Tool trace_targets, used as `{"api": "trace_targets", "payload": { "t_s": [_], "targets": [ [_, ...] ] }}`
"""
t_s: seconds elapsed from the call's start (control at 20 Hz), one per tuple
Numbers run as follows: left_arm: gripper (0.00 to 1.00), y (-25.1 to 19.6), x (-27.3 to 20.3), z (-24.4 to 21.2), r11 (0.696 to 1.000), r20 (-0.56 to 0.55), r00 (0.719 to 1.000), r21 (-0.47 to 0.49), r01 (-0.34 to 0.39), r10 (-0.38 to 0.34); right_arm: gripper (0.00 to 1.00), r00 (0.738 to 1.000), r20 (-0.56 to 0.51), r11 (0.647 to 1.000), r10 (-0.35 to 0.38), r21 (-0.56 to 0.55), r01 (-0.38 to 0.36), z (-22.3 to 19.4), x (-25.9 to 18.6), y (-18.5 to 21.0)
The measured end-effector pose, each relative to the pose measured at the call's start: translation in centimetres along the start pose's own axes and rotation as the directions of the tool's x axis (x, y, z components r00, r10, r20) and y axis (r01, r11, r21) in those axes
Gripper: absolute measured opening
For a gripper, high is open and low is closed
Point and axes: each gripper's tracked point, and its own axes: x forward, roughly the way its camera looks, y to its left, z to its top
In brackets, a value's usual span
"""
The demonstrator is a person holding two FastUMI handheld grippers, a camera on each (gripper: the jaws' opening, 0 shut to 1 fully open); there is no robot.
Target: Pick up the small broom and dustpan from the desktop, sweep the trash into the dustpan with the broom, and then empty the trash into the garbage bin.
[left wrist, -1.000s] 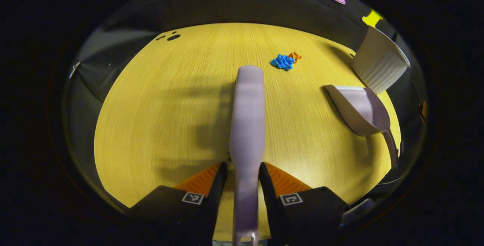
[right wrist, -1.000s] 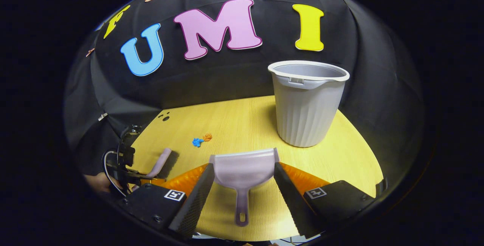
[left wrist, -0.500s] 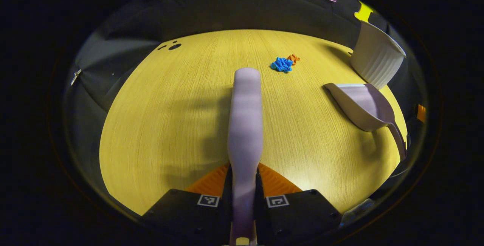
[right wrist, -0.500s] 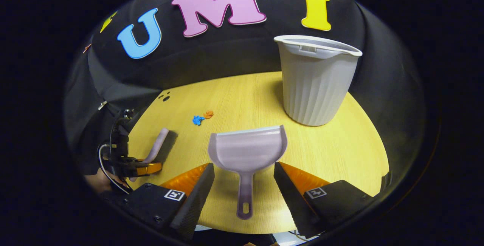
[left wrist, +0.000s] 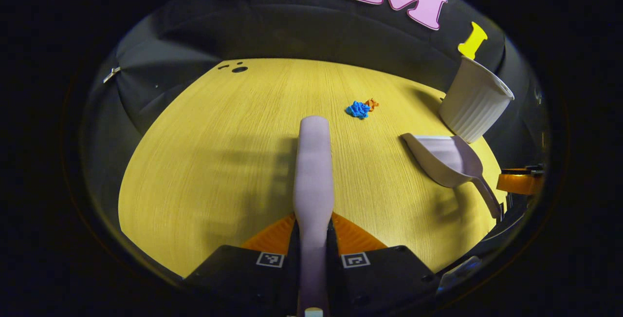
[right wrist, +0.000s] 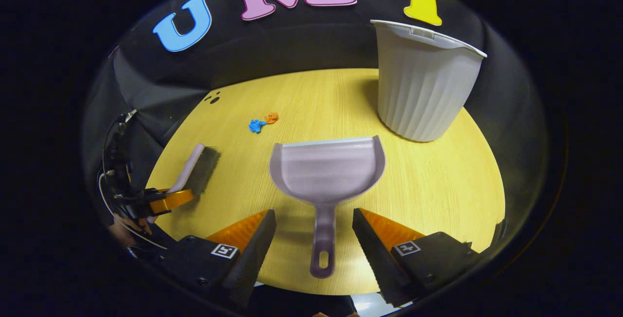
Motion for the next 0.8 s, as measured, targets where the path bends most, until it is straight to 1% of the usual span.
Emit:
{"api": "trace_targets", "payload": {
  "t_s": [0.05,0.3,0.35,0.4,0.5,0.65,0.8],
  "targets": [
    [0.28,0.0,-0.4,0.0,1.000,0.003,1.000,-0.006,0.002,-0.002,0.99,1.000,-0.013,1.000,-0.001,0.006,0.001,-0.1,0.4,-0.1],
    [0.28,-0.7,-2.3,0.4,0.999,0.041,0.999,-0.028,0.022,-0.021,0.99,0.998,-0.066,1.000,-0.015,0.016,0.016,-0.7,2.1,-0.7],
    [0.29,-0.9,-2.6,0.6,0.999,0.051,0.998,-0.029,0.029,-0.027,0.99,0.997,-0.075,1.000,-0.018,0.016,0.019,-1.0,2.4,-0.8],
    [0.28,-1.1,-2.9,0.8,0.999,0.059,0.998,-0.028,0.033,-0.032,0.99,0.996,-0.087,1.000,-0.024,0.015,0.025,-1.3,2.8,-1.0],
    [0.29,-1.5,-3.6,1.2,0.999,0.071,0.997,-0.030,0.039,-0.037,0.99,0.993,-0.115,0.999,-0.032,0.018,0.034,-1.9,3.4,-1.2],
    [0.28,-1.9,-4.5,2.1,0.998,0.091,0.995,-0.051,0.048,-0.044,0.99,0.987,-0.156,0.998,-0.048,0.020,0.052,-2.9,4.4,-1.6],
    [0.28,-1.9,-4.8,3.0,0.997,0.104,0.994,-0.068,0.048,-0.040,0.99,0.977,-0.199,0.997,-0.080,0.001,0.082,-4.0,5.7,-2.3]
  ]
}}
